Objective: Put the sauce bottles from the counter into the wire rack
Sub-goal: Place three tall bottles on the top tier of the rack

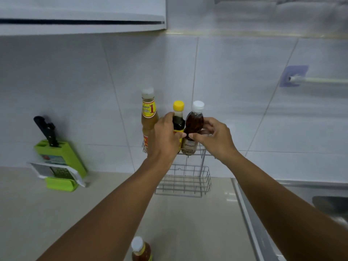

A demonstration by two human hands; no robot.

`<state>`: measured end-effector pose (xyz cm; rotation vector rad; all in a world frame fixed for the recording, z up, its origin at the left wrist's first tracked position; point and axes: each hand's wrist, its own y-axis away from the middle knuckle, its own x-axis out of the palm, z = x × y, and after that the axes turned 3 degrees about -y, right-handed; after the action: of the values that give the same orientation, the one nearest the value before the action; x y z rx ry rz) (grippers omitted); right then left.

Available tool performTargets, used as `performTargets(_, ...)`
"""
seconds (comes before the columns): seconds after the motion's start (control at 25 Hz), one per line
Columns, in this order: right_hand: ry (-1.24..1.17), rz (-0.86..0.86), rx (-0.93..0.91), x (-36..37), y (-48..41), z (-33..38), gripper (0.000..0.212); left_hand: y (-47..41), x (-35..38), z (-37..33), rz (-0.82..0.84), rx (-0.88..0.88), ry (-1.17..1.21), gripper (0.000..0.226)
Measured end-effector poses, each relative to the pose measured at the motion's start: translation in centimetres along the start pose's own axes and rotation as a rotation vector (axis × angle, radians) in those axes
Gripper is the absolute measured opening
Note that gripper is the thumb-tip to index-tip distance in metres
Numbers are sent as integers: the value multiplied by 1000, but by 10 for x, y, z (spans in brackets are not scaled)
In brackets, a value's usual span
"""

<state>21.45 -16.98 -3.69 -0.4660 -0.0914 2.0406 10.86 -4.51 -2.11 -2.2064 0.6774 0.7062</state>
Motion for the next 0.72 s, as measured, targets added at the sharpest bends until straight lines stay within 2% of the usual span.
performTargets(0.2,21,59,-12,5,-3,-2,55,4,0,8,9,-19,5,37)
performTargets(0.44,77,96,2,6,-5,5,58,-11,-16,5,-68,-18,-24,22)
performTargets(0.72,65,123,3,15,-4,9,55,-15,-32,3,-77,-112,-12,20)
